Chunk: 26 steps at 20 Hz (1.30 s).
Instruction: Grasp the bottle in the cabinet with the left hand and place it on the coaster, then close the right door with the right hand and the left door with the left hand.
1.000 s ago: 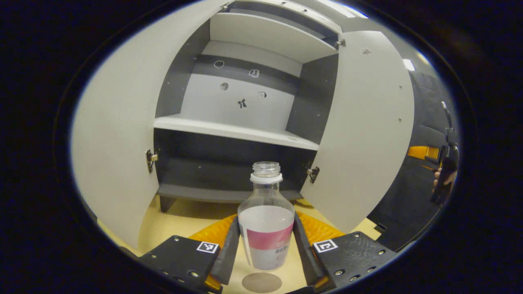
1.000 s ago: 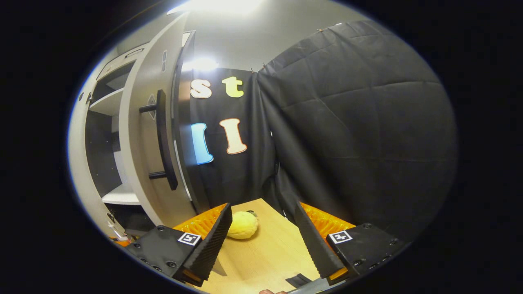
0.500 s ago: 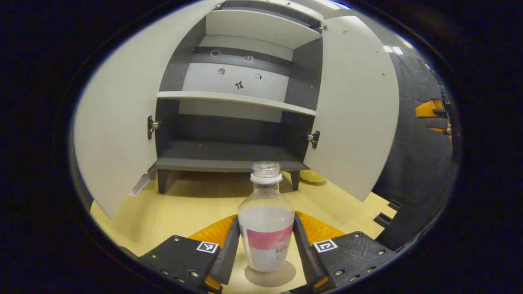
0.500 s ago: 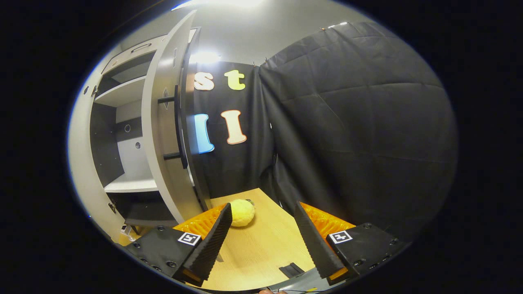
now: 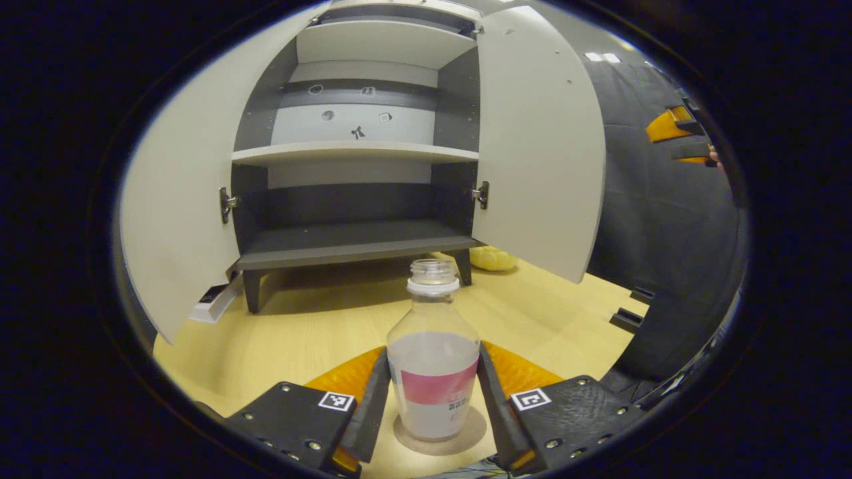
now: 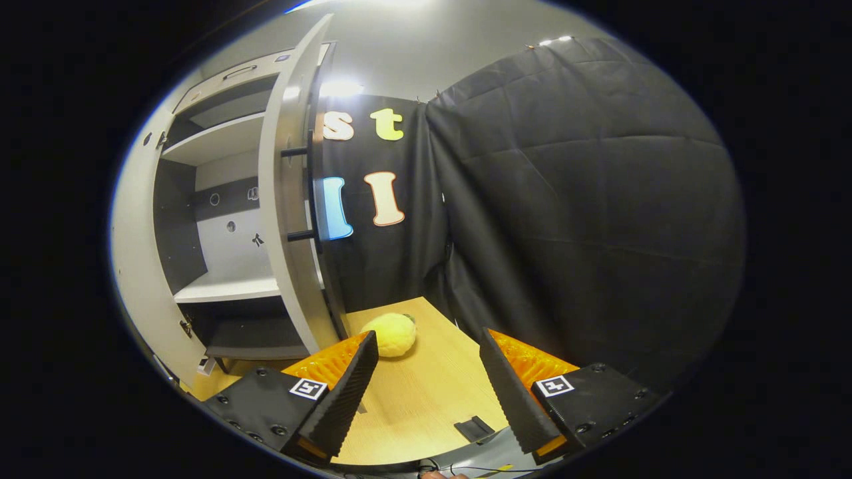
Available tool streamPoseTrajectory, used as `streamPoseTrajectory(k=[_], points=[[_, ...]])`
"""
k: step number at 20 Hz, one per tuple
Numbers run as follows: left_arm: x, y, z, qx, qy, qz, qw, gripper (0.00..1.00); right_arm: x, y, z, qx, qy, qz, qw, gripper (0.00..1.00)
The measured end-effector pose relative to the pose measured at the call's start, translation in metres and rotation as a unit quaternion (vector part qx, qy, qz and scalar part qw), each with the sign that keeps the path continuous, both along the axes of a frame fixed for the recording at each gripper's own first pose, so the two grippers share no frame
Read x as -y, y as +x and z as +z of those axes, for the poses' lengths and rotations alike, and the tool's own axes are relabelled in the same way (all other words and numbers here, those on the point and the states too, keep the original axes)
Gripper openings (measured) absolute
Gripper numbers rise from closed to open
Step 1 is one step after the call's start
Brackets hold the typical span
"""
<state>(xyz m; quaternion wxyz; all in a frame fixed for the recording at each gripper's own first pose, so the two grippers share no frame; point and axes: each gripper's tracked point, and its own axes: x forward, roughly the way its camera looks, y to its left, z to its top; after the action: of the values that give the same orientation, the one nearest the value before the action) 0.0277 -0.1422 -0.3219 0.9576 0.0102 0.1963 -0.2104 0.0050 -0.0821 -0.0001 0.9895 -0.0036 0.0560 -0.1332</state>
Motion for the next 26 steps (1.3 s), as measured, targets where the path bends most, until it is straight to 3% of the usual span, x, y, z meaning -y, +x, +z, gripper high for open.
streamPoseTrajectory(k=[3, 4, 5, 7, 12, 13, 14, 16, 21, 23, 26], points=[[-0.001, -0.011, 0.002, 0.002, 0.005, -0.003, 1.000, 0.70, -0.003, -0.001, -0.009, -0.006, 0.004, 0.000, 1.000, 0.98], [-0.002, -0.014, 0.001, -0.002, 0.006, -0.004, 1.000, 0.77, -0.003, -0.002, -0.011, -0.006, 0.006, 0.000, 1.000, 0.98], [-0.004, -0.018, -0.001, -0.005, 0.006, -0.003, 1.000, 0.71, -0.004, -0.003, -0.013, -0.007, 0.007, 0.000, 1.000, 0.98], [-0.006, -0.024, -0.002, -0.010, 0.003, -0.005, 1.000, 0.71, -0.005, -0.005, -0.016, -0.010, 0.006, 0.001, 1.000, 0.98], [-0.009, -0.026, 0.005, -0.014, -0.001, -0.002, 1.000, 0.77, -0.009, -0.009, -0.022, -0.017, 0.015, 0.001, 1.000, 0.98], [-0.008, -0.028, 0.008, -0.014, 0.001, -0.005, 1.000, 0.80, -0.009, -0.008, -0.022, -0.019, 0.014, 0.002, 1.000, 0.98], [-0.009, -0.029, 0.013, -0.013, 0.003, -0.004, 1.000, 1.00, -0.009, -0.006, -0.021, -0.019, 0.011, 0.002, 1.000, 0.98], [-0.008, -0.038, 0.027, -0.017, -0.006, -0.006, 1.000, 0.94, -0.006, 0.001, -0.017, -0.014, 0.006, 0.004, 1.000, 0.98], [-0.030, -0.055, 0.091, -0.003, -0.002, 0.032, 0.999, 0.94, 0.012, 0.031, -0.006, -0.007, 0.011, 0.003, 1.000, 0.98], [-0.039, -0.050, 0.129, 0.016, -0.008, 0.057, 0.998, 0.99, 0.021, 0.043, 0.005, 0.006, 0.011, 0.002, 1.000, 0.98], [-0.056, -0.038, 0.187, 0.060, -0.003, 0.096, 0.994, 0.89, 0.033, 0.060, 0.016, 0.021, -0.003, 0.009, 1.000, 0.98]])
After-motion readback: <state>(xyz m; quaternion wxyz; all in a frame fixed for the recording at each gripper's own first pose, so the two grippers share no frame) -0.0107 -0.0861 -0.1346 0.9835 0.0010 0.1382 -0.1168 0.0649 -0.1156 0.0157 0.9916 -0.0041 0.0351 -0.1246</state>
